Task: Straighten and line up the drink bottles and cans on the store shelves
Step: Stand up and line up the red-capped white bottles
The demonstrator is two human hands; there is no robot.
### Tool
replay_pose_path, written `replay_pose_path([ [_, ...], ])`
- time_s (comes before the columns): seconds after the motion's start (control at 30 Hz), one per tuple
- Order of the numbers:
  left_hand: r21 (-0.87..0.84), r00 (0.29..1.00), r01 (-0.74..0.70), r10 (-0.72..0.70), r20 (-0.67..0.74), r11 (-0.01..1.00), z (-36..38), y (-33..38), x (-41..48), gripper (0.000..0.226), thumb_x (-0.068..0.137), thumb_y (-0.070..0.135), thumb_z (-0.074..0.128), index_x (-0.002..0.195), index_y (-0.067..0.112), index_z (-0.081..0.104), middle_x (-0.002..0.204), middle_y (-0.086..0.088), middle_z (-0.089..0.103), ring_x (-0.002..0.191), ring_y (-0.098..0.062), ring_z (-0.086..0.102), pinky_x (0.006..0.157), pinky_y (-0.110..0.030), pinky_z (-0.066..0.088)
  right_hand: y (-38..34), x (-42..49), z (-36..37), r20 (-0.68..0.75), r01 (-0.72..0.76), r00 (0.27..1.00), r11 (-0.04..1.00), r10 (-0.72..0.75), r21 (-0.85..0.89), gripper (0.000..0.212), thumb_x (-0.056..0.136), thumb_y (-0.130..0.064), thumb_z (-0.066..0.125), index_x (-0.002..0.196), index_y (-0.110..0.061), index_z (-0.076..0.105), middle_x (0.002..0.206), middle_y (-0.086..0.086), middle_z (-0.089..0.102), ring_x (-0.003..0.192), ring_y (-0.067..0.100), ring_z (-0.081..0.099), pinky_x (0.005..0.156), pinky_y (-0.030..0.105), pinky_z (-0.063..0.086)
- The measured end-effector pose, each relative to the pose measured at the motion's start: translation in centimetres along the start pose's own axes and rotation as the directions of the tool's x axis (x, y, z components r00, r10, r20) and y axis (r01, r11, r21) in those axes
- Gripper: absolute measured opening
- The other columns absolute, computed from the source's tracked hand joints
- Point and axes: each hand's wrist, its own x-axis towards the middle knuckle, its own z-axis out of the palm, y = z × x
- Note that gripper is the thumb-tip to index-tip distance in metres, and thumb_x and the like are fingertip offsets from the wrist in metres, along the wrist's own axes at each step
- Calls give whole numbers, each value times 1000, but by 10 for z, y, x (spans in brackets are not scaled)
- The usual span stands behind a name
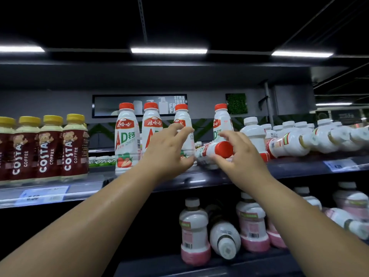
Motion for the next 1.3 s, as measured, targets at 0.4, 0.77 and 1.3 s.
replay_pose_path([
  [0.4,178,997,-70,76,-27,982,-12,-17,49,65,84,47,62,142,31,38,143,-1,45,122,-25,48,98,-43,38,10,58,4,-54,-38,997,987,47,156,44,78,-19,81,115,-25,57,111,-1,61,101,21,58,90,44,52],
  [0.77,189,954,226,-256,154,956,-15,-32,132,50,95,24,42,142,37,36,144,0,47,126,-22,50,116,-58,16,28,161,-4,326,-23,944,974,-53,224,38,98,-18,56,129,-38,49,121,-11,60,107,10,58,80,27,51],
  [1.3,378,961,163,-234,149,911,-16,-41,146,29,95,56,42,95,31,57,76,11,58,69,-9,53,63,-34,34,20,183,32,387,133,921,965,-37,-225,60,80,-61,69,129,-30,54,121,-2,62,91,16,61,69,33,54],
])
